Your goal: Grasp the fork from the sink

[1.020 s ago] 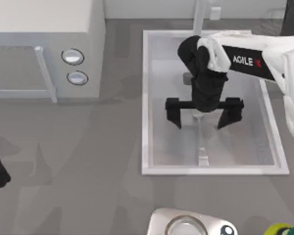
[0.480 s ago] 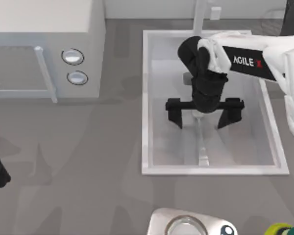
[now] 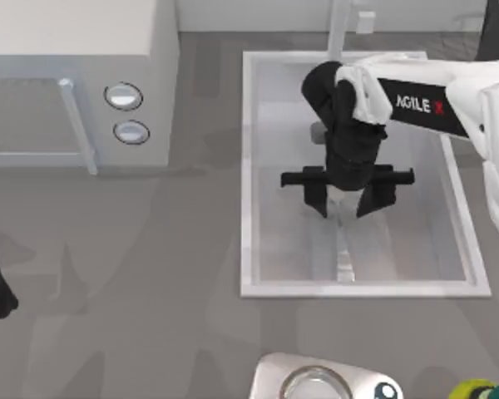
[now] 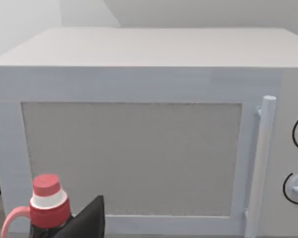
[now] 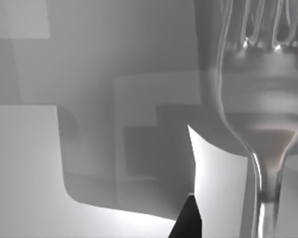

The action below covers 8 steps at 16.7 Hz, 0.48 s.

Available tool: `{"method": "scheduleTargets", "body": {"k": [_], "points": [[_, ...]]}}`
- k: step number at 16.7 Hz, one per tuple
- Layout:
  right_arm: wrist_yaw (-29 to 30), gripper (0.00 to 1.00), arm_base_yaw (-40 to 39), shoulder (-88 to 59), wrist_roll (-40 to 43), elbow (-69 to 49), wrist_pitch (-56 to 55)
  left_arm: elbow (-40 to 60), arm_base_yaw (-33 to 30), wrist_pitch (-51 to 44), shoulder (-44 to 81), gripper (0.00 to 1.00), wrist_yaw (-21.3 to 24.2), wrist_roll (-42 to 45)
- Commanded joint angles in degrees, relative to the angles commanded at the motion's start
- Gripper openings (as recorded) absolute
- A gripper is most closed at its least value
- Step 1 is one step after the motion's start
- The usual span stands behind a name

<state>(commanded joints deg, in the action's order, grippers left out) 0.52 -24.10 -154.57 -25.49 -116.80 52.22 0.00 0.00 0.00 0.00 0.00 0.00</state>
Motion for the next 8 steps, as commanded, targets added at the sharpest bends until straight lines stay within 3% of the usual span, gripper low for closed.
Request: {"method": "scheduleTargets", "body": {"k": [2, 8], "points": [[0.0, 0.02, 0.0, 0.0, 0.0, 0.0, 0.0, 0.0, 0.0, 0.0, 0.0, 1.00, 0.0, 0.0], [0.0, 0.00, 0.0, 0.0, 0.0, 0.0, 0.0, 0.0, 0.0, 0.0, 0.0, 1.00, 0.0, 0.0]]}}
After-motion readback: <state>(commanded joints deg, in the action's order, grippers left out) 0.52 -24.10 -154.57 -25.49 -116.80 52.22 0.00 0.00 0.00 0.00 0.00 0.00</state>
